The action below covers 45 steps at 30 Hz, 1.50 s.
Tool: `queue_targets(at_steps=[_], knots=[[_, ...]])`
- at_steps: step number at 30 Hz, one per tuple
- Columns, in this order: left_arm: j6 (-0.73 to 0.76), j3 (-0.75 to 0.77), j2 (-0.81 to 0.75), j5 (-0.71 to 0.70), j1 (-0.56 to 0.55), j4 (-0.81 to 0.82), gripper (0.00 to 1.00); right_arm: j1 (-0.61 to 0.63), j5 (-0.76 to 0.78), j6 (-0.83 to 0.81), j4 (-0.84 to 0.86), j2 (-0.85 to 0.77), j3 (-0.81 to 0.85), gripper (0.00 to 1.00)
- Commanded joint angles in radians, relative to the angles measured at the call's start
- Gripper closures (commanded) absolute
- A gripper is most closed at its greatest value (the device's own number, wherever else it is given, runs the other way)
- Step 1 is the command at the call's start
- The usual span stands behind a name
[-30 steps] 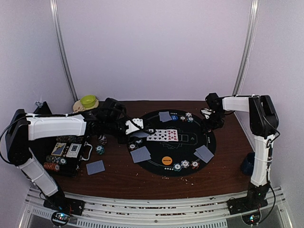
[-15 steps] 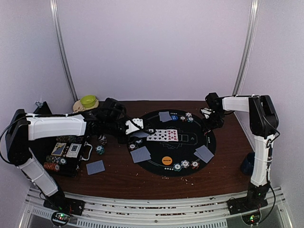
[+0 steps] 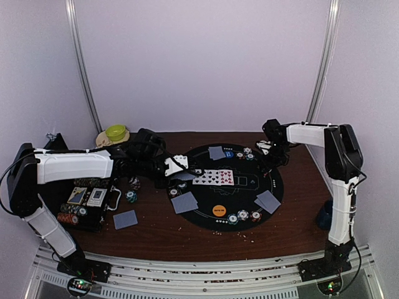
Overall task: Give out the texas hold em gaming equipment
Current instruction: Pick up the all-in button from the poker table mat, then place the all-in button in the small blind area.
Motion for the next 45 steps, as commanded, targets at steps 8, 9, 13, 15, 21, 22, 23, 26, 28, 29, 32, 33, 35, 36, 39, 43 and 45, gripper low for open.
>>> queue_targets(at_steps=[8, 9, 13, 15, 21, 22, 23, 26, 28, 29, 32, 33, 35, 36, 39, 43, 45], knots=[[-0.008, 0.010, -0.001, 0.010, 0.000, 0.040, 0.45, 0.136, 0.007, -0.068, -0.102, 0.143, 0.337, 0.54], [-0.008, 0.010, -0.001, 0.008, 0.000, 0.038, 0.45, 0.146, 0.010, -0.067, -0.107, 0.165, 0.366, 0.54], [-0.009, 0.009, -0.003, 0.006, 0.000, 0.039, 0.45, 0.173, 0.027, -0.055, -0.097, 0.232, 0.457, 0.55], [-0.008, 0.009, -0.004, 0.006, 0.000, 0.038, 0.44, 0.179, 0.032, -0.043, -0.094, 0.257, 0.494, 0.55], [-0.008, 0.009, -0.003, 0.006, 0.001, 0.040, 0.45, 0.185, 0.062, -0.032, -0.086, 0.289, 0.547, 0.55], [-0.008, 0.009, -0.003, 0.006, 0.000, 0.039, 0.45, 0.185, 0.070, -0.032, -0.080, 0.288, 0.544, 0.55], [-0.008, 0.007, -0.003, 0.004, 0.000, 0.041, 0.45, 0.185, 0.087, -0.027, -0.076, 0.288, 0.541, 0.55], [-0.008, 0.007, -0.001, 0.006, 0.001, 0.041, 0.44, 0.185, 0.159, -0.019, -0.055, 0.286, 0.532, 0.55], [-0.008, 0.009, 0.000, 0.005, 0.000, 0.041, 0.45, 0.184, 0.185, -0.018, -0.047, 0.286, 0.532, 0.55], [-0.008, 0.009, 0.000, 0.006, 0.000, 0.041, 0.45, 0.182, 0.189, -0.017, -0.047, 0.287, 0.534, 0.55], [-0.008, 0.009, -0.001, 0.006, 0.000, 0.040, 0.45, 0.178, 0.201, -0.010, -0.047, 0.290, 0.538, 0.55], [-0.008, 0.009, -0.002, 0.006, 0.000, 0.039, 0.45, 0.175, 0.201, -0.007, -0.047, 0.290, 0.538, 0.55], [-0.008, 0.009, -0.001, 0.006, 0.000, 0.039, 0.45, 0.168, 0.205, -0.004, -0.051, 0.292, 0.538, 0.55], [-0.008, 0.009, -0.002, 0.006, 0.000, 0.039, 0.45, 0.163, 0.207, -0.001, -0.053, 0.292, 0.537, 0.55], [-0.008, 0.009, -0.001, 0.006, 0.000, 0.039, 0.45, 0.140, 0.197, 0.007, -0.062, 0.288, 0.532, 0.55], [-0.008, 0.009, -0.003, 0.007, 0.000, 0.039, 0.45, 0.105, 0.190, 0.007, -0.058, 0.275, 0.507, 0.55], [-0.007, 0.007, -0.002, 0.007, 0.000, 0.039, 0.45, 0.084, 0.176, 0.008, -0.055, 0.271, 0.499, 0.55]])
